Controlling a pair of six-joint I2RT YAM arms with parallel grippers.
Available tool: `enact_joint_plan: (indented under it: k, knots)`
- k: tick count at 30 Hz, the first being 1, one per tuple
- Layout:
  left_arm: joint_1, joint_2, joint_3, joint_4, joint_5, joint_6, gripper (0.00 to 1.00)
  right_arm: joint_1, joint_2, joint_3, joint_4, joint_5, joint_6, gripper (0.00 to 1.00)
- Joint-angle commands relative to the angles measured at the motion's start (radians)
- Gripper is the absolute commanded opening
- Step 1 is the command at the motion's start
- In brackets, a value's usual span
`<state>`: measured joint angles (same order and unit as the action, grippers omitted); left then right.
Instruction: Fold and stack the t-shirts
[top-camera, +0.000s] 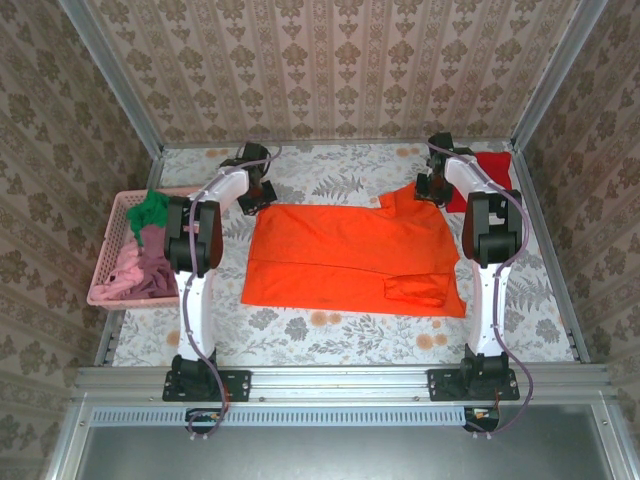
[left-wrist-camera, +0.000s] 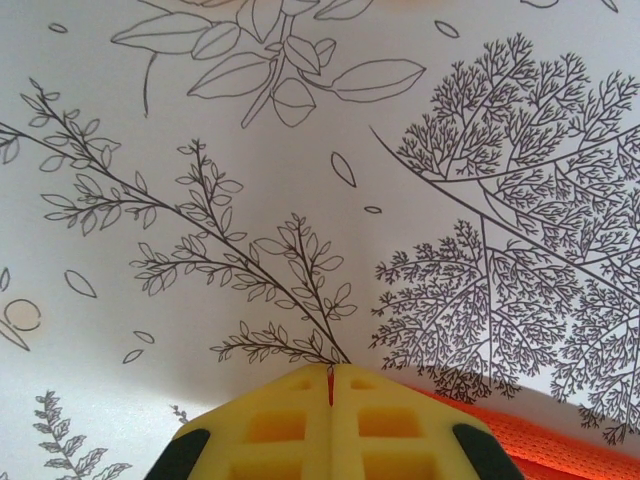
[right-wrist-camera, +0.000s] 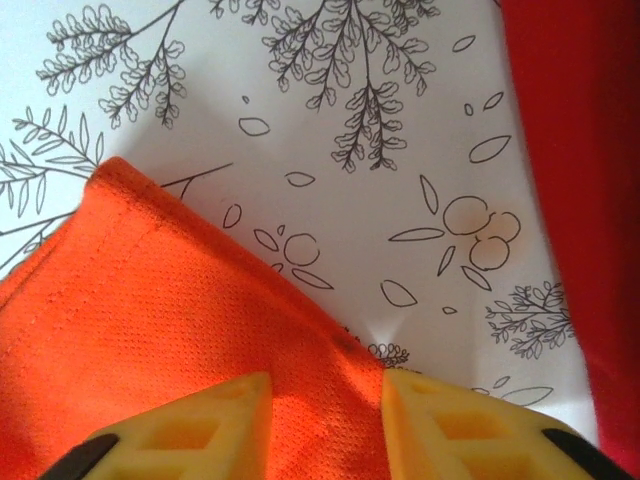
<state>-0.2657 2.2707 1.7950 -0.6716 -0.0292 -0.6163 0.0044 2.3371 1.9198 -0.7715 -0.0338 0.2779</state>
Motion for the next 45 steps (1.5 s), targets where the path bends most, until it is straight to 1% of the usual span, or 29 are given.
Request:
enact_joint_plan:
  k: [1,3,4,5,10,13,15,21,26,35,39,45]
  knots:
    - [0.006,0.001,-0.03,0.008,0.03,0.014,0.0,0.003,0.003,-0.003,-0.038,-0.018,-0.01,0.19]
    - [0.006,0.0,-0.033,0.01,0.031,0.012,0.0,0.003,-0.004,-0.007,-0.029,-0.019,-0.011,0.07]
    - [0.006,-0.002,-0.034,0.011,0.033,0.011,0.0,0.003,-0.008,-0.005,-0.025,-0.018,-0.011,0.03]
    - [0.006,-0.003,-0.035,0.014,0.034,0.011,0.0,0.003,-0.015,-0.008,-0.015,-0.019,-0.01,0.0]
    - [0.011,-0.034,-0.058,0.048,0.046,0.011,0.0,0.003,-0.076,-0.04,0.048,-0.037,-0.001,0.0]
    - [0.023,-0.074,-0.097,0.108,0.09,0.019,0.0,0.003,-0.135,-0.081,0.09,-0.052,0.011,0.0]
    - [0.035,-0.1,-0.121,0.136,0.112,0.017,0.0,0.004,-0.184,-0.12,0.12,-0.066,0.017,0.0]
    - [0.057,-0.149,-0.141,0.15,0.169,0.037,0.0,0.003,-0.292,-0.223,0.158,-0.099,0.033,0.0]
    - [0.071,-0.221,-0.199,0.182,0.176,0.067,0.0,0.003,-0.391,-0.328,0.196,-0.1,0.033,0.0]
    - [0.088,-0.326,-0.304,0.218,0.213,0.075,0.0,0.003,-0.577,-0.515,0.261,-0.136,0.039,0.0]
    - [0.088,-0.368,-0.35,0.227,0.234,0.077,0.0,0.003,-0.653,-0.589,0.267,-0.143,0.045,0.0]
    - [0.089,-0.432,-0.411,0.215,0.244,0.106,0.0,0.003,-0.748,-0.669,0.243,-0.121,0.051,0.0]
